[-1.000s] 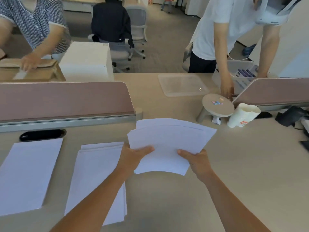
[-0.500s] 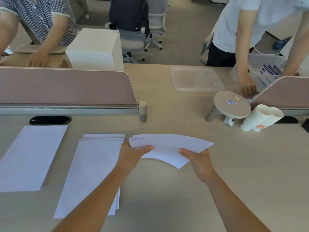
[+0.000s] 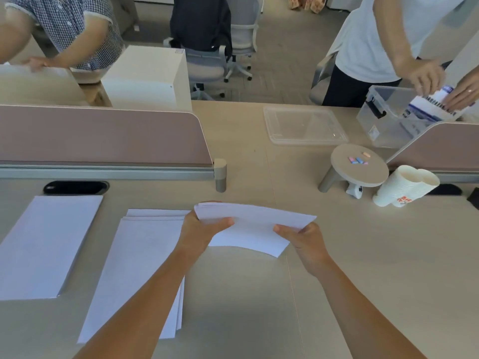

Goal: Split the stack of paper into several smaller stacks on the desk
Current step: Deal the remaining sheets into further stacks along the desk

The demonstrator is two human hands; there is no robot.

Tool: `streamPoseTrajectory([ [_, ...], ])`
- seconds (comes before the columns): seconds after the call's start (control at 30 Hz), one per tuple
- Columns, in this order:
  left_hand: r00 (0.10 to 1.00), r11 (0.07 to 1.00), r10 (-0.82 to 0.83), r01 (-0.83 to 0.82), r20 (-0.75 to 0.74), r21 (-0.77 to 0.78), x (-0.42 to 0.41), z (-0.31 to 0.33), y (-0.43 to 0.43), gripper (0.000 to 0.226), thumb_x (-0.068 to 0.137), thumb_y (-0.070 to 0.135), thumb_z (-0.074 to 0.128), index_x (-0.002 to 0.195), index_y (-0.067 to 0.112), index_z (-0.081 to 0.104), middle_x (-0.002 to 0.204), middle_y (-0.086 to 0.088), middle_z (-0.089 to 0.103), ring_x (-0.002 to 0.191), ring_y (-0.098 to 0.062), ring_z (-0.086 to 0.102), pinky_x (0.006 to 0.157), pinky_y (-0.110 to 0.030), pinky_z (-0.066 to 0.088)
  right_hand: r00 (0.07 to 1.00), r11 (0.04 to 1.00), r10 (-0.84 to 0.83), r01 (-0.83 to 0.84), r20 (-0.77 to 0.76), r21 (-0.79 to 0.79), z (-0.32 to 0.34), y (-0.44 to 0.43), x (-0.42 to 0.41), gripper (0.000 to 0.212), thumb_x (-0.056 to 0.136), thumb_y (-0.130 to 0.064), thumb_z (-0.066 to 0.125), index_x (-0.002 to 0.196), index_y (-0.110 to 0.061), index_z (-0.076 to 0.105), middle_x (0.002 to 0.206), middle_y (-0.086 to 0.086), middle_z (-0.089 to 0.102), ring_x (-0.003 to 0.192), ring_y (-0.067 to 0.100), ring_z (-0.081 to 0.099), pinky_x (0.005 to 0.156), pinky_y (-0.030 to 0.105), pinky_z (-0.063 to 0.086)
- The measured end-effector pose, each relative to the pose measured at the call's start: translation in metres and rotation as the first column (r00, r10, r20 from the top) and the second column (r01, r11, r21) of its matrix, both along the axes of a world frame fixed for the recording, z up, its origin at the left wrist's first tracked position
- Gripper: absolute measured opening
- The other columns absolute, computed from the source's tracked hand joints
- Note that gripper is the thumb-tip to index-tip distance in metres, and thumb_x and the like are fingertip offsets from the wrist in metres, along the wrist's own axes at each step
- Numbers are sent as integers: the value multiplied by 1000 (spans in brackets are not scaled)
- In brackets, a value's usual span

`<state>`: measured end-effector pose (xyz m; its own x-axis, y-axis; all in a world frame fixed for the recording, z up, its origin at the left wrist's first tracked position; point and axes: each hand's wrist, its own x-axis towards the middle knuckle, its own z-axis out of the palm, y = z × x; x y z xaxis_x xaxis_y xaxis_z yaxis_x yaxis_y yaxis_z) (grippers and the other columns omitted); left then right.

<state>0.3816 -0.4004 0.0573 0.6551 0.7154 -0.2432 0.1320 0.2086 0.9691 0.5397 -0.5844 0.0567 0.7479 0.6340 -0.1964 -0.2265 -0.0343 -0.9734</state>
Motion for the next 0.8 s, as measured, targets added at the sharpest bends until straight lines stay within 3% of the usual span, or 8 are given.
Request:
streamPoseTrajectory([
  [0.07,1000,1000,-7,7,2,-7,0,2,1,39,63,14,90,95,27,72,81,15,75,76,-1,70,68,-19,54,1000,1000,8,-8,-15,-15,-3,3,0,22,78,1,77,94,-14,76,97,2,79,91,18,74,80,34,55],
  [0.2,999,1000,-17,17,37,-6,5,13,-3,26,73,9,84,91,25,74,82,13,78,77,-2,72,68,-15,54,999,999,-22,24,-48,47,0,12,-2,23,81,-3,75,102,-13,75,109,10,76,102,28,71,89,45,56],
  [0.27,998,1000,6,-5,69,-8,8,18,2,27,68,20,87,93,21,77,93,3,78,85,-17,72,79,-29,56,999,997,-27,29,-28,74,6,15,1,29,80,-6,76,109,-8,73,113,13,74,105,29,71,89,46,56],
  [0.33,998,1000,18,-18,67,3,9,22,6,37,61,28,87,96,18,77,98,-7,77,89,-30,71,83,-43,55,1000,996,-17,19,-17,85,7,14,5,36,77,-8,80,112,-5,71,113,14,74,104,29,71,88,45,57],
  [0.43,999,1000,21,-21,43,2,8,18,10,37,65,16,89,98,19,74,96,-3,76,89,-23,70,79,-35,55,999,1000,3,-2,-40,25,3,13,7,42,66,-17,90,104,-7,75,106,10,77,101,29,72,85,40,58],
  [0.53,999,1000,10,-9,36,-27,8,16,10,32,63,21,88,93,20,77,96,-8,77,87,-22,68,77,-37,51,999,998,34,-34,2,-47,-3,17,3,15,83,-8,75,97,-14,76,97,-1,78,92,18,73,78,29,56],
  [0.7,998,999,5,-2,57,-49,6,28,14,22,70,13,87,89,18,77,95,-7,78,95,-29,73,88,-43,57,999,1000,22,-22,33,2,6,22,3,11,90,-7,67,97,-11,74,92,-4,78,83,10,73,67,22,57],
  [0.8,994,996,-64,69,90,-53,-1,27,19,48,60,25,89,103,12,75,105,-10,76,102,-31,72,97,-51,53,999,999,46,-46,16,15,5,18,7,16,87,1,68,100,-9,72,91,-4,78,82,10,73,68,20,56],
])
